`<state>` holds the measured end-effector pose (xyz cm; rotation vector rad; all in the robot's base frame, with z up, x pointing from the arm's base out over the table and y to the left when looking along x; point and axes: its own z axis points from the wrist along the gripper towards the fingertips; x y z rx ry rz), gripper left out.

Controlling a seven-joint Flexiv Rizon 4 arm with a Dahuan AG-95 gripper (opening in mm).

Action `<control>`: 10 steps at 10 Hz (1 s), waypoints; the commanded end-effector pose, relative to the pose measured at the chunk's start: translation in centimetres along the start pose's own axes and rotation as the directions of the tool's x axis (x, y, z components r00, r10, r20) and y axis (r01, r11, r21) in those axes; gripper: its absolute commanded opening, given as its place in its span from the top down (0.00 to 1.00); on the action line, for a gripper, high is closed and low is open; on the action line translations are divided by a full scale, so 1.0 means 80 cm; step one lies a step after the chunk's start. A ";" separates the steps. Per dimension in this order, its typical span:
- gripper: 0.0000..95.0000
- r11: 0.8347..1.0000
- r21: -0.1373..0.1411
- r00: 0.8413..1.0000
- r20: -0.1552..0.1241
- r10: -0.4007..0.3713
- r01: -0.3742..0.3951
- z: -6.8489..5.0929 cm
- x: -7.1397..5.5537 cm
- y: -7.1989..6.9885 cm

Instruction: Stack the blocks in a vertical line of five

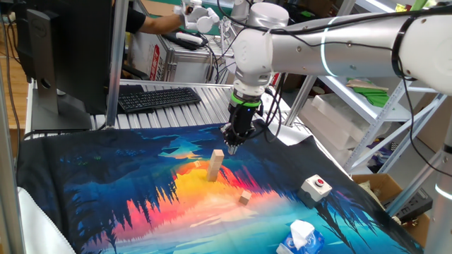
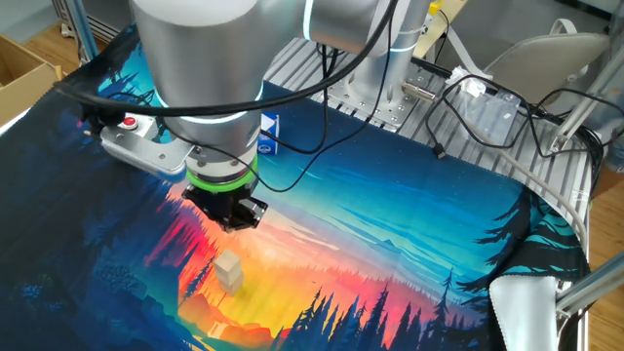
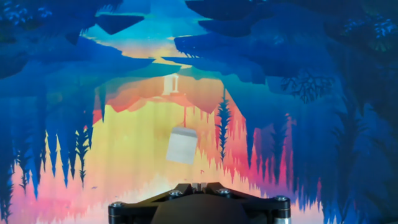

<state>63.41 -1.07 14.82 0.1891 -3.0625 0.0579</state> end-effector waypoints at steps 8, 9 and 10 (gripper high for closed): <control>1.00 0.988 -0.030 0.988 -0.036 0.149 -0.150 0.000 -0.002 0.000; 1.00 0.987 -0.040 0.987 -0.045 0.153 -0.155 0.000 -0.002 0.000; 1.00 0.985 -0.053 0.985 -0.056 0.163 -0.166 0.000 -0.002 0.000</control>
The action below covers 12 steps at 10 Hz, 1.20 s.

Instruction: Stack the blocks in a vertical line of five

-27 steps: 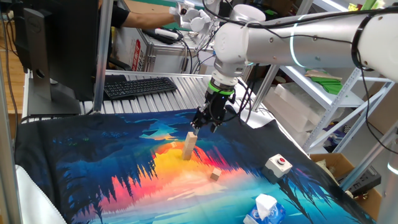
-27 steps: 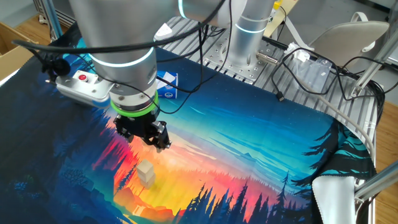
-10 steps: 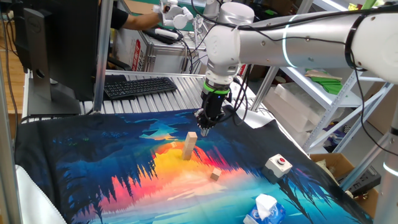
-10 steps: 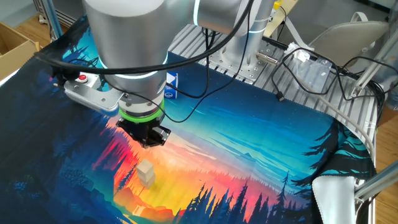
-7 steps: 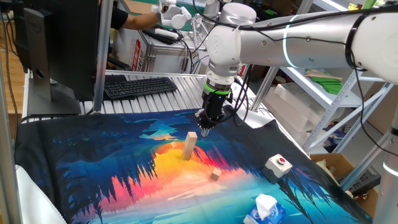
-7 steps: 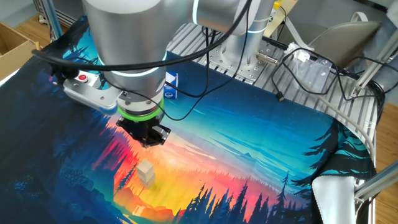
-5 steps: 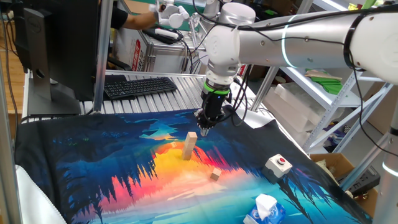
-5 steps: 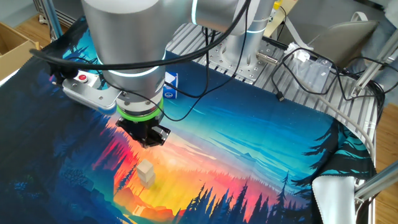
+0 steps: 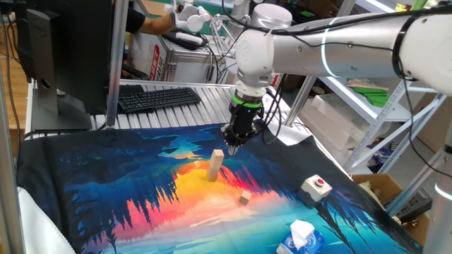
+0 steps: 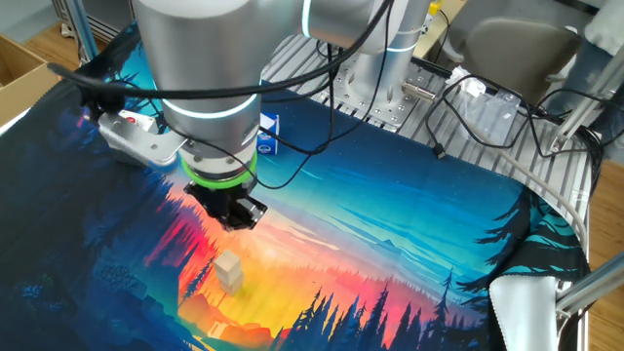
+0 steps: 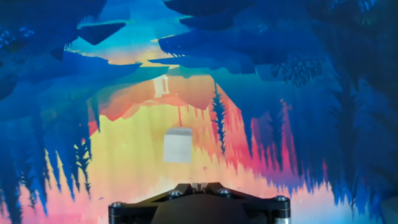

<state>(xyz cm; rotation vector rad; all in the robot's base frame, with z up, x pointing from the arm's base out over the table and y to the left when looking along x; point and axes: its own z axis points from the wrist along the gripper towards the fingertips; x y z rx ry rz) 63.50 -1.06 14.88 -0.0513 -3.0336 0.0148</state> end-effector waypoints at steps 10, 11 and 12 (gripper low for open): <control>0.40 0.999 0.035 1.000 -0.018 0.001 0.000 0.000 -0.001 0.000; 0.40 0.999 0.036 1.000 -0.017 -0.011 0.012 0.000 -0.001 0.000; 0.40 0.999 0.034 1.000 -0.016 -0.019 0.020 0.000 -0.001 0.000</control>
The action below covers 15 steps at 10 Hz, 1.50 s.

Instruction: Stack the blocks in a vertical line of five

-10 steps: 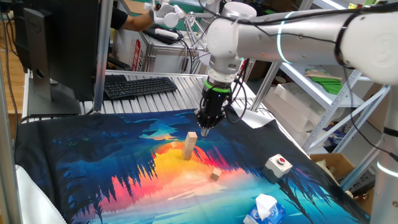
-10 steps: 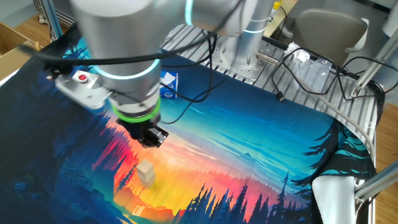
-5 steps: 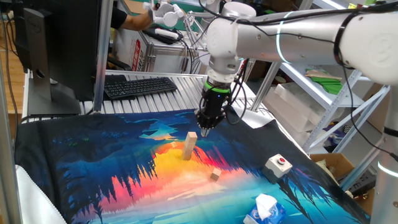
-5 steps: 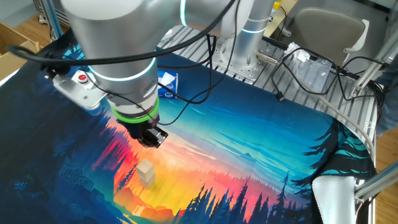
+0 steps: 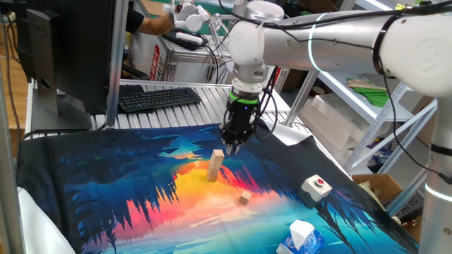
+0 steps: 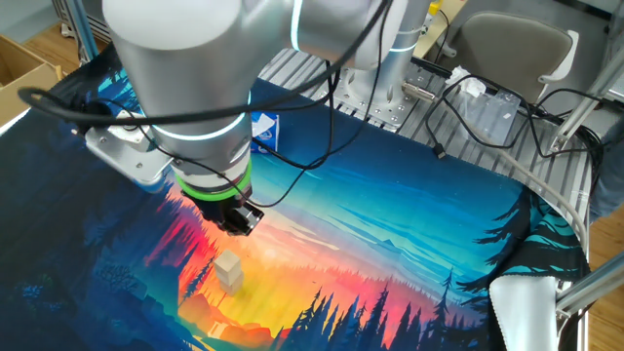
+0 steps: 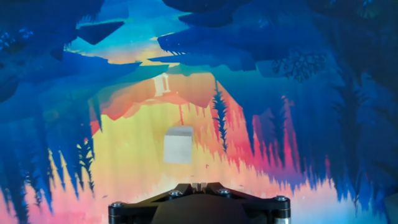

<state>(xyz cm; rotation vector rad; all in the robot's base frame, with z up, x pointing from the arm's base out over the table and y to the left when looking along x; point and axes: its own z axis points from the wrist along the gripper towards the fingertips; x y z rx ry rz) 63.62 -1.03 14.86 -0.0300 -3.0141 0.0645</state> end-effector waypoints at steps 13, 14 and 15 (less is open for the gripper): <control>0.40 0.999 0.002 0.998 0.047 -0.036 0.036 0.023 0.053 -0.065; 0.40 0.999 0.001 0.998 0.060 -0.034 0.034 0.028 0.055 -0.069; 0.40 0.999 -0.002 0.997 0.068 -0.034 0.034 0.034 0.057 -0.075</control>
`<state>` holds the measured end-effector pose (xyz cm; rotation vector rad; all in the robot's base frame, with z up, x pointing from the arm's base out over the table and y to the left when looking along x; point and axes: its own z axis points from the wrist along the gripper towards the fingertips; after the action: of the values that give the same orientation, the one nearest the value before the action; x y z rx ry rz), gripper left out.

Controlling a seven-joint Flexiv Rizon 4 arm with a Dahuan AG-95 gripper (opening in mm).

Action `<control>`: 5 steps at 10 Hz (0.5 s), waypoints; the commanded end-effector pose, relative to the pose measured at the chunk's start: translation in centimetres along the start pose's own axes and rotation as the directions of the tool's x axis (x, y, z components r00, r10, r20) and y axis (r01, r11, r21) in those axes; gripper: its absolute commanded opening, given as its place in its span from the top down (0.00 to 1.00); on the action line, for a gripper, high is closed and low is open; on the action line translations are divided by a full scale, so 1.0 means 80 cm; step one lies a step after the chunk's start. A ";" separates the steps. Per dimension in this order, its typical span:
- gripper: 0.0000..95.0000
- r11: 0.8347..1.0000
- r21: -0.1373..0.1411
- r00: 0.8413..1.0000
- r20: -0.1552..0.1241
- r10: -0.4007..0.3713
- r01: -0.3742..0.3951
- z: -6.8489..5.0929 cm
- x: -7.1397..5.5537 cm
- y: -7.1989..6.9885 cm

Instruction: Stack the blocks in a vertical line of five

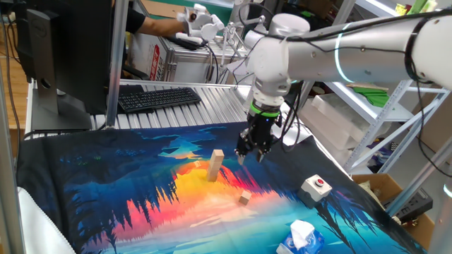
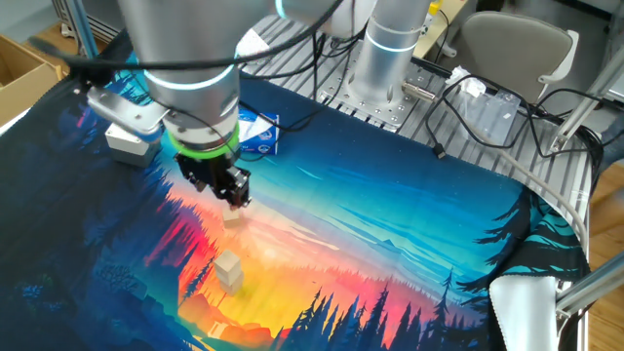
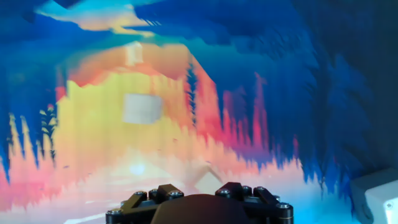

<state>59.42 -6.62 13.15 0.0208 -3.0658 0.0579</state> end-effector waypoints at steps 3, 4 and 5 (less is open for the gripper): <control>0.40 0.999 0.006 0.996 0.073 -0.047 0.047 0.006 0.012 -0.014; 0.40 0.998 0.011 0.994 0.090 -0.060 0.059 0.006 0.014 -0.016; 0.40 0.998 0.016 0.992 0.106 -0.064 0.063 0.007 0.015 -0.017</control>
<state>58.46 -8.02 12.47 0.1238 -3.1653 0.0706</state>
